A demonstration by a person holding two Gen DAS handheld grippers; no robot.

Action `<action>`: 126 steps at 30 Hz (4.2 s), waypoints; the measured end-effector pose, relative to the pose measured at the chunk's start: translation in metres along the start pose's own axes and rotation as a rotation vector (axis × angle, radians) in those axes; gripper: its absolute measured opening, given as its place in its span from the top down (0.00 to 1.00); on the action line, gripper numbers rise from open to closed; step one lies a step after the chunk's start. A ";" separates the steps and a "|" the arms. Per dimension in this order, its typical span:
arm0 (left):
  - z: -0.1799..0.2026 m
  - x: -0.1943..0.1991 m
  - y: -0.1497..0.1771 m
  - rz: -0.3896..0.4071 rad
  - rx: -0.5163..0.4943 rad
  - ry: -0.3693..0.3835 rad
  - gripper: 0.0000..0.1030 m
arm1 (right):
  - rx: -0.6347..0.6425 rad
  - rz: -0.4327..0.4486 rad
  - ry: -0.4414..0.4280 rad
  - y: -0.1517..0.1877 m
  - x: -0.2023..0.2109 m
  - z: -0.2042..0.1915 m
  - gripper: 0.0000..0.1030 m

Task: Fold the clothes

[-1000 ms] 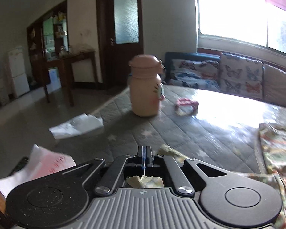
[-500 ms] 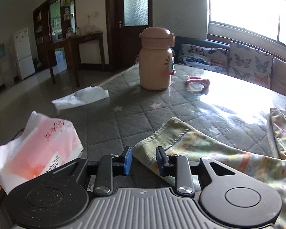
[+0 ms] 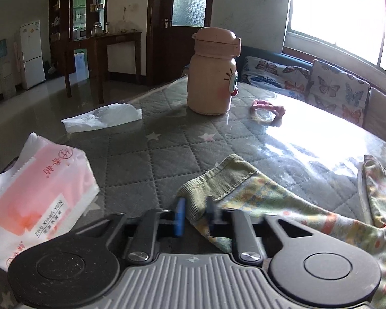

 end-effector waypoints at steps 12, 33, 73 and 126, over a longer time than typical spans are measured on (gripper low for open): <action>0.080 0.098 -0.004 0.097 -0.054 0.353 0.94 | -0.106 0.028 0.045 0.010 0.019 0.022 0.34; 0.230 0.178 0.132 -0.154 -0.451 0.852 0.91 | -0.409 0.081 0.149 0.057 0.065 0.084 0.38; 0.161 0.059 0.083 -0.091 -0.428 0.440 0.96 | -0.376 0.046 0.160 0.021 0.008 0.087 0.92; 0.205 0.134 0.131 -0.027 -0.647 0.582 0.25 | -0.749 -0.032 0.770 0.212 0.180 0.154 0.57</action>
Point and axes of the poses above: each gripper's, at about its wrist camera, not at the fingertips, and x roughly against the way its jaws point, z to its right, y to its underside, the point moved 3 cm from there along -x, roughly the way its jaws point, and after that the axes turned 11 degrees about x, right-handed, at the moved point
